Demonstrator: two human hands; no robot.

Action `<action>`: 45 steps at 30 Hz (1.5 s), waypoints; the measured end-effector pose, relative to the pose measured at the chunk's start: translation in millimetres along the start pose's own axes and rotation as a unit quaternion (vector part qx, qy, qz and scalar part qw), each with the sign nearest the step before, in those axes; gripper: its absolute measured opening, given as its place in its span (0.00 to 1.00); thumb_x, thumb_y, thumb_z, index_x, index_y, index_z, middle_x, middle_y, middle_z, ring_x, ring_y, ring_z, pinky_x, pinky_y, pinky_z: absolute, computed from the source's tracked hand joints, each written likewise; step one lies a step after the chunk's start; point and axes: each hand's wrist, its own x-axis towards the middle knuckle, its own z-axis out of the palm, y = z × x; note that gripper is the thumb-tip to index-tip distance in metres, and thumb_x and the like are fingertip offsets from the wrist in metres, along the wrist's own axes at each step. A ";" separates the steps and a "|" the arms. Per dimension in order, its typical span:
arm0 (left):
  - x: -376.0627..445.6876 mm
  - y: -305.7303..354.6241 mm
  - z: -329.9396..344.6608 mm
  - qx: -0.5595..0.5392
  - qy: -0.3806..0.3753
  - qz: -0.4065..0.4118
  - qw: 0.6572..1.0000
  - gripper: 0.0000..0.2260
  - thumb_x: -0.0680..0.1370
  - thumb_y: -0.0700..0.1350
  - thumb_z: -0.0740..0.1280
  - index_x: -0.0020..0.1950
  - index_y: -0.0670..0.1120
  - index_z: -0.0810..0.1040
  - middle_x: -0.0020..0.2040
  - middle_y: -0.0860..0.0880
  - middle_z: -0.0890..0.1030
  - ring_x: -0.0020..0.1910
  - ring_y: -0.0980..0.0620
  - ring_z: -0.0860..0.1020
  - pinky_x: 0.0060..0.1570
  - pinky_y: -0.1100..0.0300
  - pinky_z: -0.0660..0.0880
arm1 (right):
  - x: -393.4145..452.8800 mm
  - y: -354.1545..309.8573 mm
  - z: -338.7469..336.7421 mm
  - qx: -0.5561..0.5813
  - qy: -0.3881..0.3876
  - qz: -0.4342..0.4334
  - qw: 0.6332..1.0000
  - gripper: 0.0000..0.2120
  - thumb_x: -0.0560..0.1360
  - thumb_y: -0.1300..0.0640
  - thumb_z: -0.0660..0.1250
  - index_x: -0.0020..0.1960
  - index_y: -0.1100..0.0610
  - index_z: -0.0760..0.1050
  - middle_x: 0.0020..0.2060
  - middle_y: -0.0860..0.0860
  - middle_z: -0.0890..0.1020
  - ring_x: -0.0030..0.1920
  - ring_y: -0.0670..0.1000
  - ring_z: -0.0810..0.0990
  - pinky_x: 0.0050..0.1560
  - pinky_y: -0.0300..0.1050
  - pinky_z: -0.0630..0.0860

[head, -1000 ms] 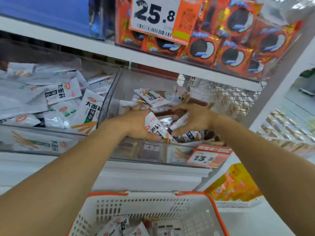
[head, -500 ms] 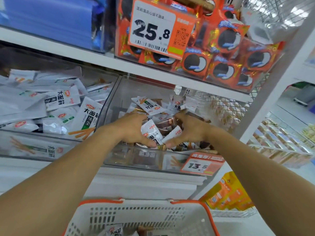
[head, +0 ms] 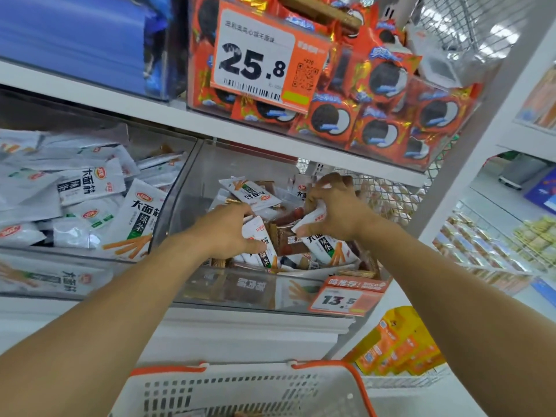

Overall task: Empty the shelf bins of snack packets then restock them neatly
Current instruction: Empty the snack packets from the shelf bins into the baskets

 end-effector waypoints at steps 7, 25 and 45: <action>1.2 1.9 4.6 0.006 -0.003 -0.006 1.000 0.36 0.69 0.58 0.78 0.73 0.49 0.69 0.72 0.50 0.73 0.68 0.48 0.72 0.65 0.49 0.72 | 18.8 1.6 20.6 0.060 -0.167 0.015 0.984 0.57 0.59 0.39 0.83 0.80 0.47 0.57 0.79 0.52 0.56 0.77 0.60 0.61 0.77 0.56 0.61; -32.0 16.4 -28.8 -0.035 -0.015 -0.016 0.999 0.22 0.69 0.51 0.80 0.58 0.51 0.75 0.58 0.51 0.80 0.54 0.49 0.80 0.57 0.49 0.78 | -22.1 -29.1 -5.3 0.075 -0.056 -0.047 0.994 0.23 0.67 0.46 0.81 0.55 0.57 0.79 0.52 0.52 0.82 0.54 0.56 0.79 0.56 0.50 0.76; -137.2 103.4 -89.2 -0.121 0.269 0.123 0.947 0.08 0.73 0.37 0.76 0.44 0.42 0.76 0.35 0.55 0.77 0.33 0.65 0.74 0.31 0.70 0.67 | -177.6 -66.6 -66.3 0.244 0.393 -0.086 0.882 0.15 0.70 0.53 0.80 0.52 0.54 0.79 0.45 0.40 0.79 0.48 0.45 0.79 0.49 0.49 0.78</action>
